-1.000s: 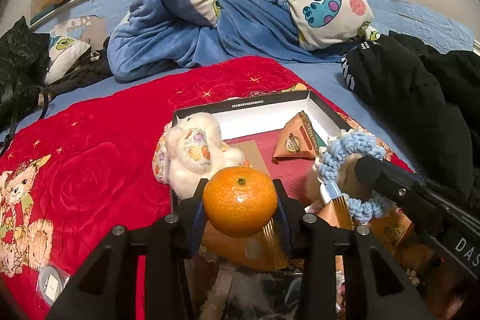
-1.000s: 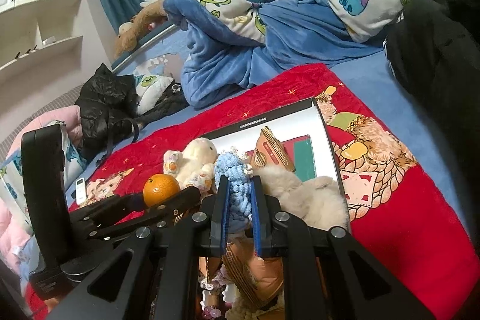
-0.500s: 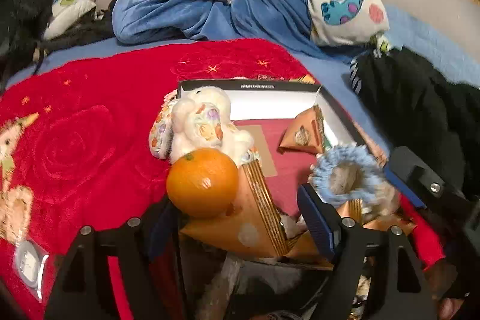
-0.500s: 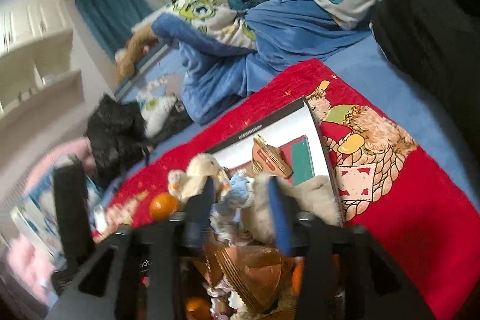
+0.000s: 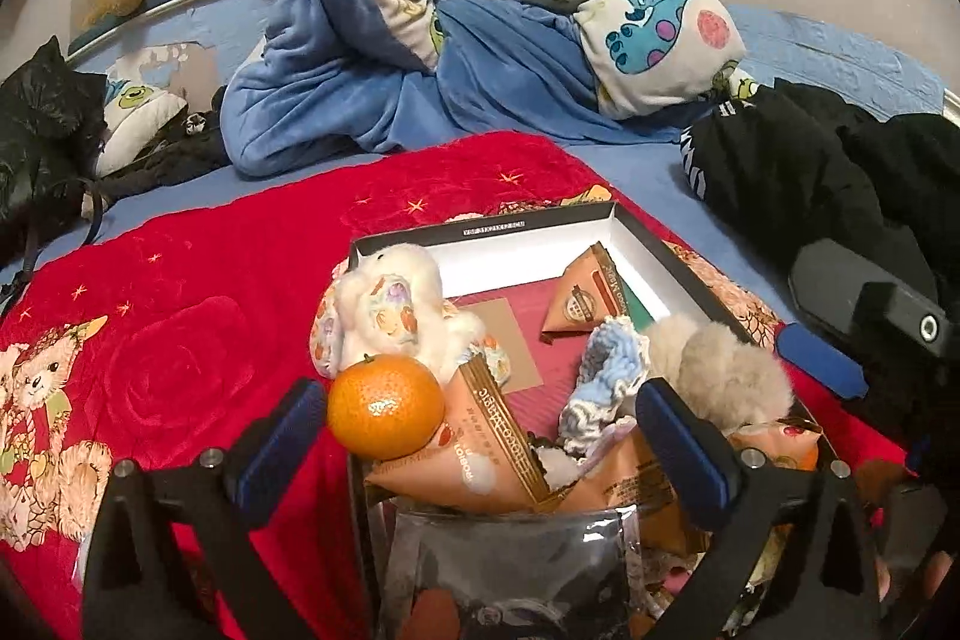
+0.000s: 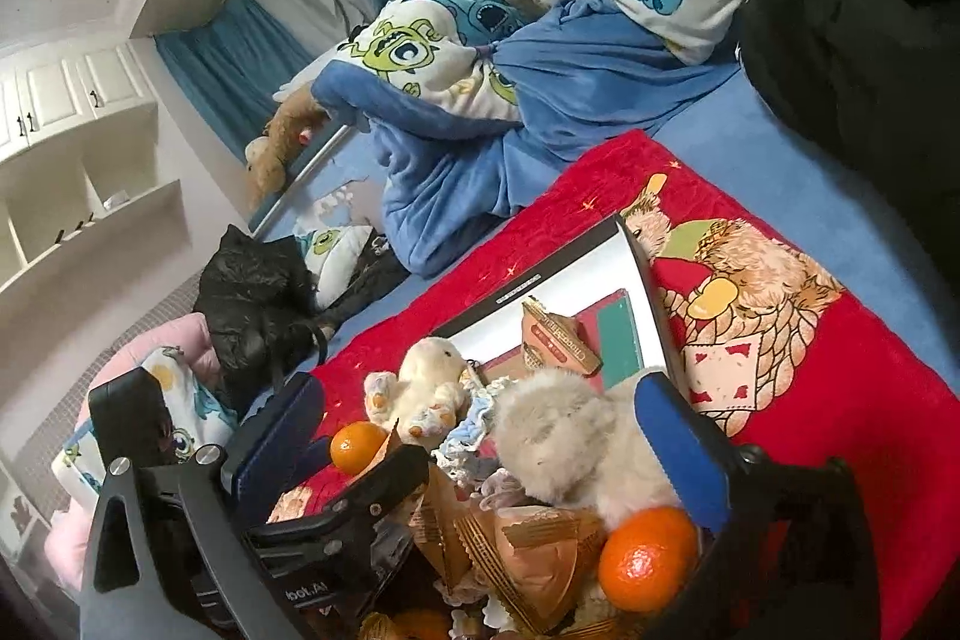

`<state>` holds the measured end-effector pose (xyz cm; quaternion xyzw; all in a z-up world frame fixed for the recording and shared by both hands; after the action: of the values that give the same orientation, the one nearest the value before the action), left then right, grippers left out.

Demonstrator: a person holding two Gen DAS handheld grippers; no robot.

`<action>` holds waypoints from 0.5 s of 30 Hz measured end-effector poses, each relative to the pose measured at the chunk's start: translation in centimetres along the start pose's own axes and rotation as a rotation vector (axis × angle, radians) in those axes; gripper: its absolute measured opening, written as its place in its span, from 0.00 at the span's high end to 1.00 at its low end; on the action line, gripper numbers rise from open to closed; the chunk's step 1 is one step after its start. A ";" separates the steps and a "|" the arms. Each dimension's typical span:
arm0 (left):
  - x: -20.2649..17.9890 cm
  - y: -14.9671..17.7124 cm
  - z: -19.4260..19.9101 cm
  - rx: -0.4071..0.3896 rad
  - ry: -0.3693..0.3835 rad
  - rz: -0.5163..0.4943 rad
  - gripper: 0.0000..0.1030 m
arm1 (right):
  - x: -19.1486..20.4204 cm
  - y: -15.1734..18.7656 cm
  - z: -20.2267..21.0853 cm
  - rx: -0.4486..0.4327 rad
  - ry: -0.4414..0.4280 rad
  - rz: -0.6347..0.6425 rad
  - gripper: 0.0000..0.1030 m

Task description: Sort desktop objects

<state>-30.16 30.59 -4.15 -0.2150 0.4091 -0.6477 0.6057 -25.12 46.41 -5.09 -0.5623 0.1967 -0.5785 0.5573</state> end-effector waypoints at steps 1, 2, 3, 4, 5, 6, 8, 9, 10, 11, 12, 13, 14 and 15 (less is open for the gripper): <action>0.1 -0.1 0.3 -0.014 0.002 0.008 0.00 | 0.0 0.0 0.0 -0.001 0.003 0.000 0.00; 0.2 -0.1 0.6 -0.029 0.009 0.017 0.00 | 0.0 0.0 0.0 0.000 0.007 0.001 0.00; 0.3 -0.2 1.1 -0.052 0.021 0.031 0.00 | 0.0 0.0 0.1 0.005 0.019 0.006 0.00; 0.4 -0.1 1.4 -0.068 0.029 0.036 0.00 | 0.1 -0.1 0.1 0.011 0.036 0.018 0.00; 0.5 0.0 1.8 -0.086 0.033 0.042 0.00 | 0.2 -0.1 0.3 0.010 0.063 0.035 0.00; 0.6 0.0 2.5 -0.116 0.037 0.045 0.00 | 0.4 -0.2 0.6 0.001 0.092 0.053 0.00; 0.5 0.2 4.0 -0.180 0.040 0.039 0.00 | 1.0 -0.4 1.7 -0.044 0.166 0.117 0.00; 0.4 0.3 4.7 -0.211 0.032 0.038 0.00 | 1.3 -0.5 2.2 -0.061 0.197 0.145 0.00; 0.3 0.4 5.2 -0.225 0.024 0.041 0.00 | 1.7 -0.5 2.9 -0.083 0.238 0.180 0.00; 0.4 0.6 5.9 -0.238 0.018 0.048 0.00 | 1.9 -0.5 3.5 -0.097 0.256 0.200 0.00; 0.5 0.9 6.6 -0.245 0.020 0.054 0.00 | 2.1 -0.4 4.1 -0.117 0.273 0.214 0.00; 0.6 1.3 7.2 -0.250 0.025 0.058 0.00 | 2.3 -0.3 4.9 -0.141 0.289 0.220 0.00; 0.9 1.8 8.0 -0.253 0.028 0.063 0.00 | 2.3 -0.2 5.5 -0.154 0.295 0.220 0.00; 1.1 2.4 8.9 -0.251 0.023 0.066 0.00 | 2.5 0.1 6.2 -0.163 0.300 0.219 0.00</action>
<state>-22.05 27.28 -1.19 -0.2681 0.5010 -0.5735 0.5901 -19.08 46.70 -2.37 -0.4882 0.3837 -0.5738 0.5340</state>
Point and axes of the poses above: each gripper's, at about its wrist camera, not at the fingertips, and z roughly against the way its jaws point, x to its left, y to its underside, the point moved 2 cm from there along -z, roughly the way its jaws point, and after that the axes turned 13 degrees about z, right-handed, at the moved point
